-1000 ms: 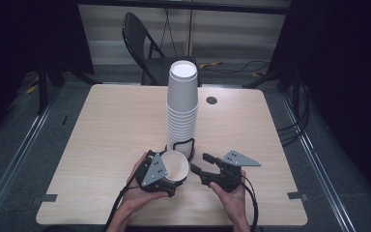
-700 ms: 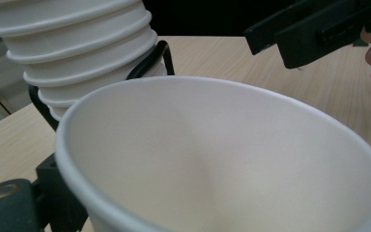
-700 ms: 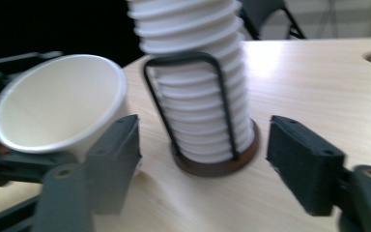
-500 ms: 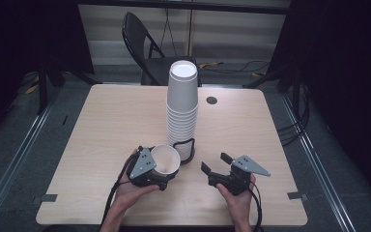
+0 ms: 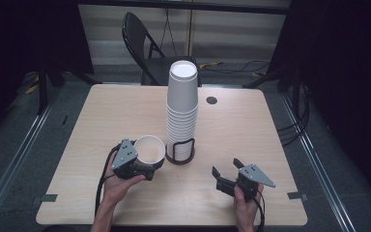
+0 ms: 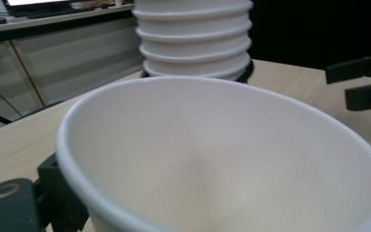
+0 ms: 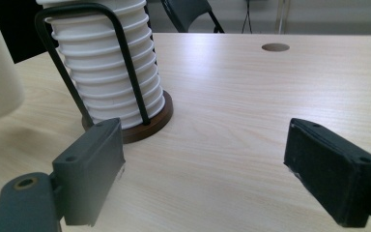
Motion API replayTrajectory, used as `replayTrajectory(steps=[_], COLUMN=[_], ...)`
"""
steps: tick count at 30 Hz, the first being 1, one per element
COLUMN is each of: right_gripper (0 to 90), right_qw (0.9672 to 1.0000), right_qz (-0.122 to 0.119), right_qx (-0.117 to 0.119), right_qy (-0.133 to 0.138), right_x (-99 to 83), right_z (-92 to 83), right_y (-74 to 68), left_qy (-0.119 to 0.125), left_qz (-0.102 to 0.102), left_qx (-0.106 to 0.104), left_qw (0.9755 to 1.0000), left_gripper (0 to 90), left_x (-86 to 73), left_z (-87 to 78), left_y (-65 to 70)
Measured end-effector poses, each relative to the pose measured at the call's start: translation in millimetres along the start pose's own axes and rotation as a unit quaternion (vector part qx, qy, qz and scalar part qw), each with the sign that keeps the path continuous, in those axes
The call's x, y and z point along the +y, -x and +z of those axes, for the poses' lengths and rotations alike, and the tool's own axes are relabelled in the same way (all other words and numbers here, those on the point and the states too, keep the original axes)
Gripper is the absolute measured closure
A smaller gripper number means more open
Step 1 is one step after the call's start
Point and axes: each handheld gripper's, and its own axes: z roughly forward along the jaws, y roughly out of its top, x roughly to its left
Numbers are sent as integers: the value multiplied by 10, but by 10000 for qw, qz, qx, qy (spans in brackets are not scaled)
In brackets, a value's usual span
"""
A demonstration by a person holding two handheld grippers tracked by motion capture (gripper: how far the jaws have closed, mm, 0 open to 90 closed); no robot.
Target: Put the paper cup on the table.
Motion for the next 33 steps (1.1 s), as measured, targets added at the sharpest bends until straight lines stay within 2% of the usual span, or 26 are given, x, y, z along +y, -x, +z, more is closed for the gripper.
replayTrajectory(steps=[1, 4, 7, 10, 13, 17, 22, 26, 30, 33], right_gripper=[136, 136, 136, 135, 135, 135, 135, 135, 135, 135], right_qw=[10000, 9994, 9988, 9984, 9983, 9980, 9976, 9969, 9964, 9963], right_qz=[-35, -153, -148, -154, -146, -122, -156, -151, -160, -165], right_qx=[-11, -291, -456, -519, -521, -564, -595, -568, -537, -515], right_qy=[22, 51, 90, 180, 220, 258, 326, 520, 633, 664], right_x=[-17, -67, -109, -123, -125, -128, -136, -154, -165, -167], right_z=[-2, 12, 20, 13, 9, 0, -9, -48, -66, -69], right_y=[8, 15, 34, 40, 41, 45, 35, 37, 37, 40], left_qy=[19, 70, 110, 100, 105, 79, 182, 216, 219, 436], left_qz=[-41, -161, -195, -354, -459, -478, -661, -676, -840, -1223], left_qx=[35, 140, 227, 308, 350, 399, 412, 463, 528, 278], left_qw=[10000, 9997, 9995, 9988, 9983, 9980, 9968, 9964, 9948, 9911], left_gripper=[81, 81, 81, 81, 81, 81, 79, 78, 77, 77], left_x=[5, 21, 35, 25, 28, 73, 137, 184, 205, 219], left_z=[-17, -52, -56, -33, 2, 40, 78, 121, 194, 214], left_y=[-34, -124, -200, -284, -355, -445, -569, -642, -728, -791])
